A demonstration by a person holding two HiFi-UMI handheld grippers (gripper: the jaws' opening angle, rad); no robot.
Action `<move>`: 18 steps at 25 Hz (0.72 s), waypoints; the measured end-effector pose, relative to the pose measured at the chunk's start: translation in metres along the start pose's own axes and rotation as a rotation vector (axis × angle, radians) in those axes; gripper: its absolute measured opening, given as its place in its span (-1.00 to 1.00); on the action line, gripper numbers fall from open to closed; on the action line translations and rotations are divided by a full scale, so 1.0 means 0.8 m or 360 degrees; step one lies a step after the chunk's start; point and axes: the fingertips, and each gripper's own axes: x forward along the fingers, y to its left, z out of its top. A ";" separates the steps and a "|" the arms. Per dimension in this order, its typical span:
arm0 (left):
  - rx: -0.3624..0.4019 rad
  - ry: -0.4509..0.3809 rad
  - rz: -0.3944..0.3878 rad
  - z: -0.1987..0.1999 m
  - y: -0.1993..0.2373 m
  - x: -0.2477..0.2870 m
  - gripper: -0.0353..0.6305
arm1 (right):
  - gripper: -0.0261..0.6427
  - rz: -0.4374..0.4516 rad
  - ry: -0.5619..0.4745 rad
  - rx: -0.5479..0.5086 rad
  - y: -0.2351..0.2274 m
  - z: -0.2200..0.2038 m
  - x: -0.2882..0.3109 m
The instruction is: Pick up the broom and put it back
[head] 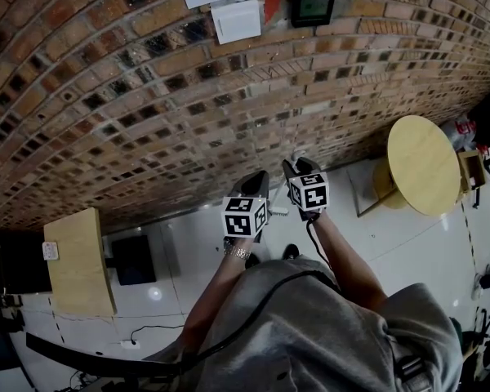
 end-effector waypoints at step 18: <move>-0.0139 0.0111 0.0241 -0.046 0.044 -0.013 -0.88 | -0.63 -0.0010 0.0468 -0.0050 -0.092 -0.170 0.165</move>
